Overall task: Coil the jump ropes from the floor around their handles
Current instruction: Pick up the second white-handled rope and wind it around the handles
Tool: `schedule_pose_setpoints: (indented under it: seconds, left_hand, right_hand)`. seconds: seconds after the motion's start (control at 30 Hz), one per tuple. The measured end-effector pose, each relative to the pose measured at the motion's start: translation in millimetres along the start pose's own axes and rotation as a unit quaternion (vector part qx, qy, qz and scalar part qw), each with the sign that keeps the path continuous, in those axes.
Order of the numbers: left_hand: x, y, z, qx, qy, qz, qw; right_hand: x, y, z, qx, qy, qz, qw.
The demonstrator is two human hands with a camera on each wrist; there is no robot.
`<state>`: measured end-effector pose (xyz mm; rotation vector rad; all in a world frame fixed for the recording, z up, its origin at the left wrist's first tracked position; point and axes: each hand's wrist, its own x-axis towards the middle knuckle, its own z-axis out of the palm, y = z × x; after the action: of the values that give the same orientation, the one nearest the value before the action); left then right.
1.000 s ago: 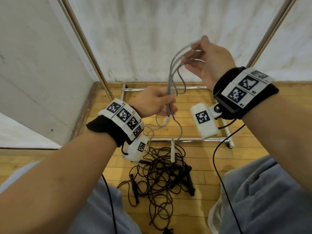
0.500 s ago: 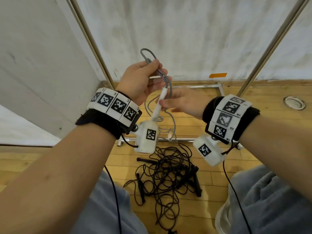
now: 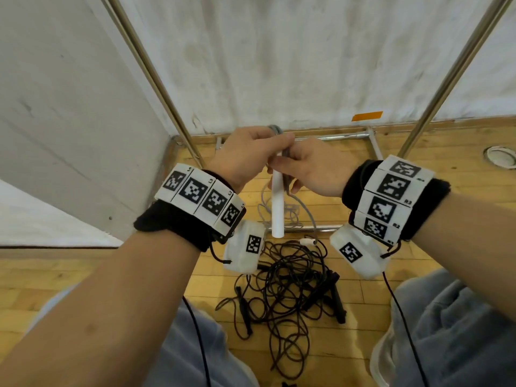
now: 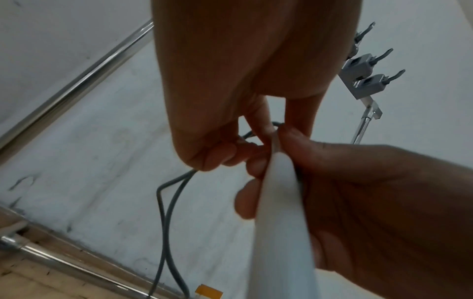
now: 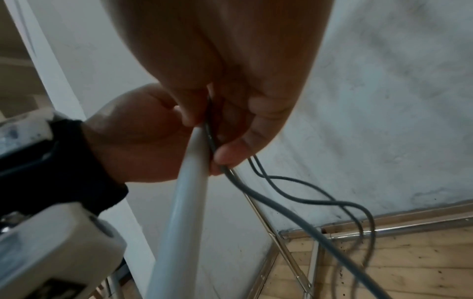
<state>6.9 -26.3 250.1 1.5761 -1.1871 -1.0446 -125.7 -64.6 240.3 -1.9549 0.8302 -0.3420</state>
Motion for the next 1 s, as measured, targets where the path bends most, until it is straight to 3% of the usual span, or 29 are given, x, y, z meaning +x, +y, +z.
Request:
schedule_pose_setpoints:
  seconds: [0.17,0.27,0.43,0.63,0.8,1.0]
  left_hand:
    - [0,5,2,-0.056,0.055,0.02,0.997]
    - [-1,5,4,-0.09,0.08,0.01,0.993]
    - [0,1,14,-0.048,0.098,0.023,0.994]
    - [1,-2,16,-0.058,0.117,0.02,0.991]
    - [-7,-2,17,-0.088,0.114,0.013,0.99]
    - [1,1,4,-0.151,0.164,0.009,0.975]
  right_hand:
    - [-5,1,-6,-0.03,0.008,-0.011,0.999]
    - [-12,12,-7,-0.081,-0.005,0.018,0.997]
    - [-14,27,-2,-0.04,-0.021,0.059,0.997]
    - [-13,39,-8,-0.175,-0.022,0.046,0.983]
    - [-20,54,4,-0.254,-0.082,0.064,0.962]
    - [-19,58,4,-0.276,-0.145,0.137,0.94]
